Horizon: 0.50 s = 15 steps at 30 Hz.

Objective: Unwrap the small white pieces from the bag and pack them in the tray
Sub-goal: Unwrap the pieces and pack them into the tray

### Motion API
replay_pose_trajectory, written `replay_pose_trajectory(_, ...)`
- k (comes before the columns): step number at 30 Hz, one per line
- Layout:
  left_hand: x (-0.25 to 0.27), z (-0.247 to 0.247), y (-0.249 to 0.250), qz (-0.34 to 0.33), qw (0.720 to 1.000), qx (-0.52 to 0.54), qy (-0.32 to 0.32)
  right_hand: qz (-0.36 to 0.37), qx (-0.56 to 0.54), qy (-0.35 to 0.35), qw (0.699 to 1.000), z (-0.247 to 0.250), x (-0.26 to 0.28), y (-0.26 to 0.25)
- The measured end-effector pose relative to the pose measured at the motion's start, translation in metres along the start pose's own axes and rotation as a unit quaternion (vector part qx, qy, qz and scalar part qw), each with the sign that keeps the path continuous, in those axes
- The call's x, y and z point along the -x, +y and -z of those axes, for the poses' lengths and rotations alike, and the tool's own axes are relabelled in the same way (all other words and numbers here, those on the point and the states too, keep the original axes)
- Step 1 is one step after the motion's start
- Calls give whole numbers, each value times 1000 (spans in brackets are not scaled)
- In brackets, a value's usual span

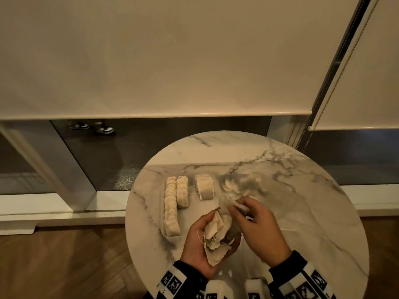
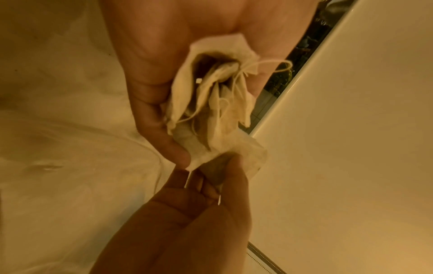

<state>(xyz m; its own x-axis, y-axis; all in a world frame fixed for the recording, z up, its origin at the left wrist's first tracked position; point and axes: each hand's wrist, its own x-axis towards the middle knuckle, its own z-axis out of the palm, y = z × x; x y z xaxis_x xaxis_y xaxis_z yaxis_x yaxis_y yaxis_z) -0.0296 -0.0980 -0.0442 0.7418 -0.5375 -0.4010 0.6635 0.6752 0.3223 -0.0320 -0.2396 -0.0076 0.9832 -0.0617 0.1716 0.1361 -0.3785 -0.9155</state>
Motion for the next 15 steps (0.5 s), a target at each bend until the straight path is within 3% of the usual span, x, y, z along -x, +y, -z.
replay_pose_trajectory(3, -1, 3, 2, 6, 1000, 31, -4, -24, -99, 4, 995, 3, -5, -8)
replay_pose_trajectory(8, -1, 11, 6, 17, 996, 82, 16, -123, -209, 18, 970, 10, -18, -15)
replay_pose_trajectory(15, 3, 24, 21, 15, 988, 149, 41, -150, -308, 5, 940, 7, -52, -31)
